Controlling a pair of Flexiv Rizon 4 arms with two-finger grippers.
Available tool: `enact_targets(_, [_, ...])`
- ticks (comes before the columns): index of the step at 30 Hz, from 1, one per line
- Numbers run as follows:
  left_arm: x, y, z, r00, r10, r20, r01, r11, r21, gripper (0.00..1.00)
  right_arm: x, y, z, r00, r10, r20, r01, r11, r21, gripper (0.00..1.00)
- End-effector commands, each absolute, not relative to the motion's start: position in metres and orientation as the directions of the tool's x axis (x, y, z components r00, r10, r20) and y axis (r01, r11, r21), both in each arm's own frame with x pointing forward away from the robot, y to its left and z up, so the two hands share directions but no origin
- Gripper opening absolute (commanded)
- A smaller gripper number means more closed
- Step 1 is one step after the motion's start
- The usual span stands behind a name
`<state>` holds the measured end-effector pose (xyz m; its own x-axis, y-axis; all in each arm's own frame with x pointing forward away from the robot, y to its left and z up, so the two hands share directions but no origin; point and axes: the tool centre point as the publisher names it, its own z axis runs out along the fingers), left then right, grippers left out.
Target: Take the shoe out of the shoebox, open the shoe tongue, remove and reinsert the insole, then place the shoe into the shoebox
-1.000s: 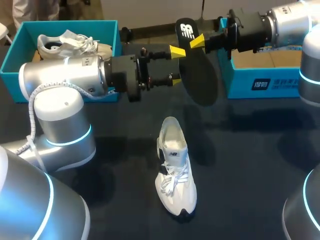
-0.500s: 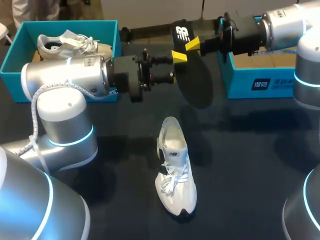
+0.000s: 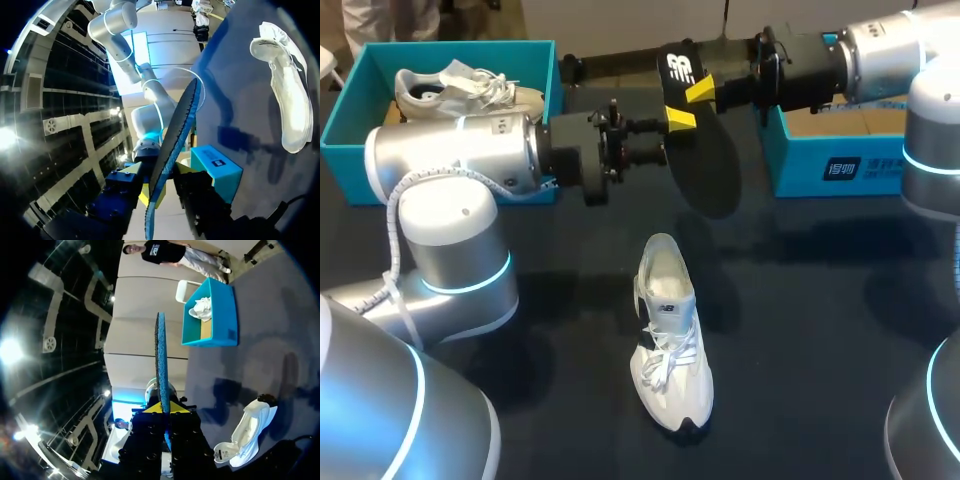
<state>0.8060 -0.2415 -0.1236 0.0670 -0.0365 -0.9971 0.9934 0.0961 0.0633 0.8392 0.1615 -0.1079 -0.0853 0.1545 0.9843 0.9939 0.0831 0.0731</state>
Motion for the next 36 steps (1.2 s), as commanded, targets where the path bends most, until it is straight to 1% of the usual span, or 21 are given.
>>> enact_targets(1, [0.807,-0.245,-0.126,0.071,-0.031,-0.997,0.993,0.1,0.068,0.1,0.84,0.164,-0.109,-0.086,0.152,0.985,0.994,0.082,0.074,0.0])
enact_targets(2, [0.807,-0.245,-0.126,0.073,-0.03,-0.997,0.992,0.101,0.069,0.0,0.84,0.164,-0.109,-0.086,0.152,0.985,0.994,0.082,0.074,0.0])
enact_targets(16, [0.807,-0.245,-0.129,0.09,-0.018,-0.996,0.991,0.097,0.088,0.0,0.839,0.163,-0.111,-0.089,0.14,0.986,0.994,0.078,0.078,0.0])
enact_targets(17, [0.807,-0.243,-0.13,0.097,-0.018,-0.995,0.991,0.095,0.095,0.0,0.838,0.161,-0.111,-0.089,0.134,0.987,0.994,0.073,0.079,1.0])
enact_targets(28, [0.804,-0.222,-0.132,0.131,0.007,-0.991,0.987,0.096,0.131,0.0,0.822,0.142,-0.114,-0.081,0.12,0.99,0.996,0.041,0.076,1.0])
enact_targets(33, [0.801,-0.206,-0.135,0.137,0.031,-0.99,0.985,0.103,0.139,0.0,0.815,0.134,-0.118,-0.094,0.101,0.99,0.995,0.051,0.089,1.0])
enact_targets(36, [0.8,-0.196,-0.138,0.098,0.038,-0.994,0.989,0.106,0.102,0.0,0.81,0.131,-0.12,-0.099,0.096,0.99,0.993,0.066,0.093,1.0])
